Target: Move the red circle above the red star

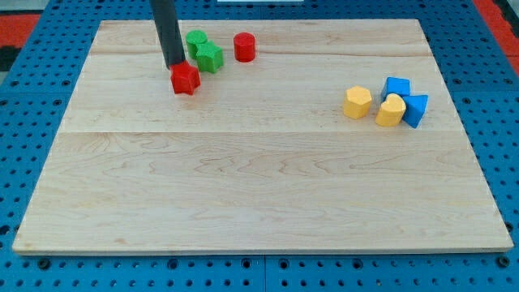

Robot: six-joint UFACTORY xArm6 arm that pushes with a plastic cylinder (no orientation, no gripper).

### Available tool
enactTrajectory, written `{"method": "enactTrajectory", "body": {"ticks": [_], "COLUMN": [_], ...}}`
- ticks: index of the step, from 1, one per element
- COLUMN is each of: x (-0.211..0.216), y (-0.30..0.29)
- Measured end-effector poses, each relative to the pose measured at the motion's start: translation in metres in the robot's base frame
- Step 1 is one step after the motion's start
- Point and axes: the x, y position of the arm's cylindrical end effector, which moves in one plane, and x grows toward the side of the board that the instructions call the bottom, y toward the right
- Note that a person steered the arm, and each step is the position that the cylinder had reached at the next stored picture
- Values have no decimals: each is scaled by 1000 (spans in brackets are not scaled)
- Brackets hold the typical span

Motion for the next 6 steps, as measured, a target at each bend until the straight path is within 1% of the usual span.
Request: {"method": "enactTrajectory", "body": {"ticks": [1,2,3,4,5,6], "x": [7,11,26,14,-49,-123], "y": [30,33,105,149,149,146]}}
